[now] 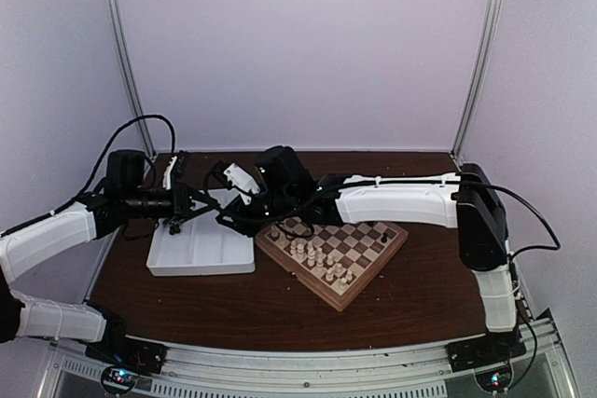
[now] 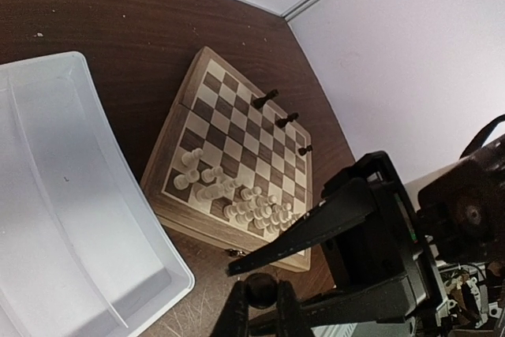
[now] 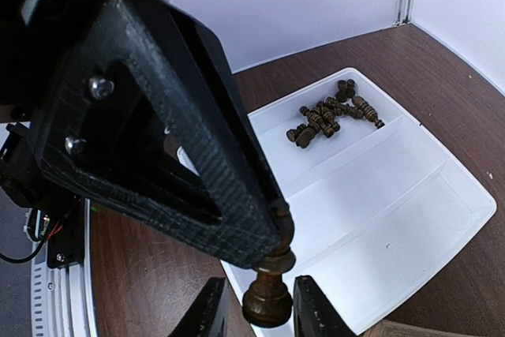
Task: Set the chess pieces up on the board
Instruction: Place the chess piece on the chessboard.
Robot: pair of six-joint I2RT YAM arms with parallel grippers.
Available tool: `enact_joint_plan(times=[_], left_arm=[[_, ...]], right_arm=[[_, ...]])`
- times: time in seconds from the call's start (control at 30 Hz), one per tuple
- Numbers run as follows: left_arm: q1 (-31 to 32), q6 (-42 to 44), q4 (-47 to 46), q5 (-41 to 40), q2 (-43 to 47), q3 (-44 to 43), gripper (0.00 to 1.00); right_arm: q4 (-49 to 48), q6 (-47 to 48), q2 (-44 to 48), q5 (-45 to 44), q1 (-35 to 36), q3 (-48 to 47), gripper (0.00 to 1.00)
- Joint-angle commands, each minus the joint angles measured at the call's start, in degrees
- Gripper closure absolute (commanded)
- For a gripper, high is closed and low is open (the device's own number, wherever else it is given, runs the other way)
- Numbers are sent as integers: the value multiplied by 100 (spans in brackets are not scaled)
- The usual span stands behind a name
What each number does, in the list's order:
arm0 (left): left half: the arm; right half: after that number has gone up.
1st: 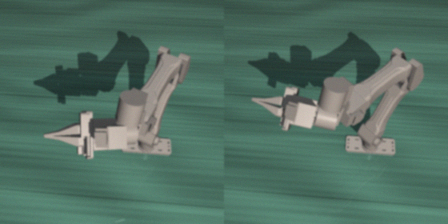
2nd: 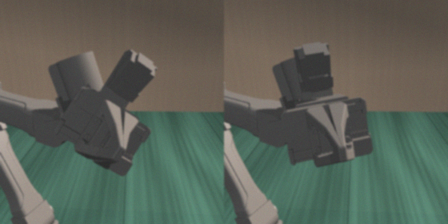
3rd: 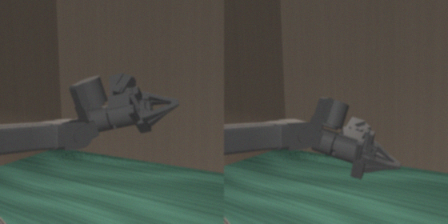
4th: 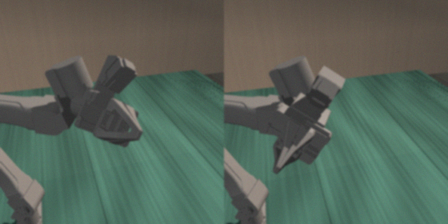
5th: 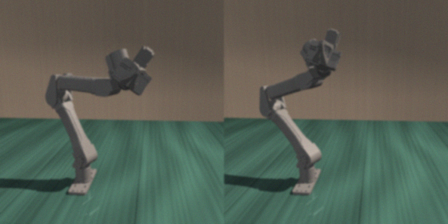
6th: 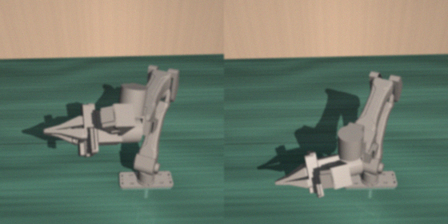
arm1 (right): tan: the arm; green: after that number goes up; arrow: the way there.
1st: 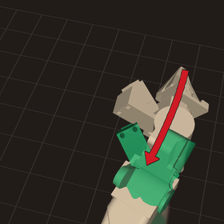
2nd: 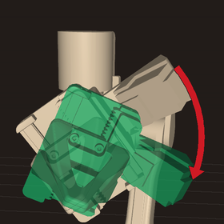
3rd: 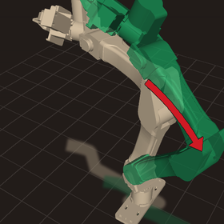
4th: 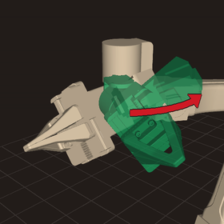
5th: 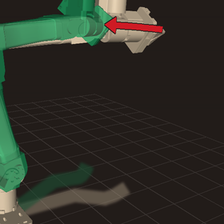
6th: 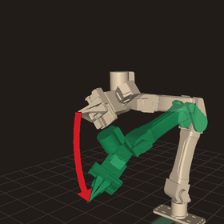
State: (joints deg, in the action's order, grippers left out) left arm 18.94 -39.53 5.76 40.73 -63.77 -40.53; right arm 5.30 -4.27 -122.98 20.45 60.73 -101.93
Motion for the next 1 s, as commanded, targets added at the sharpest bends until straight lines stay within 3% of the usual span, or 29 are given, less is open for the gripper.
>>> enact_joint_plan(times=[0.0,0.1,0.37,0.83,0.97], left_arm=[[148,525,274,-259,-51,-359,97],[252,686,364,-403,-134,-463,97],[504,977,414,-633,-552,-882,97],[1305,1633,187,-1110,-2817,-2811,97],[1533,1775,297,-1174,-3701,-3608,97]], right_arm=[[-446,3,459,-186,44,331,66],[-519,40,610,-264,36,537,63],[-517,172,1377,-789,-22,1476,41],[-38,-38,4025,-2350,-823,3741,38],[153,-666,4538,-2108,-1360,4191,38]])
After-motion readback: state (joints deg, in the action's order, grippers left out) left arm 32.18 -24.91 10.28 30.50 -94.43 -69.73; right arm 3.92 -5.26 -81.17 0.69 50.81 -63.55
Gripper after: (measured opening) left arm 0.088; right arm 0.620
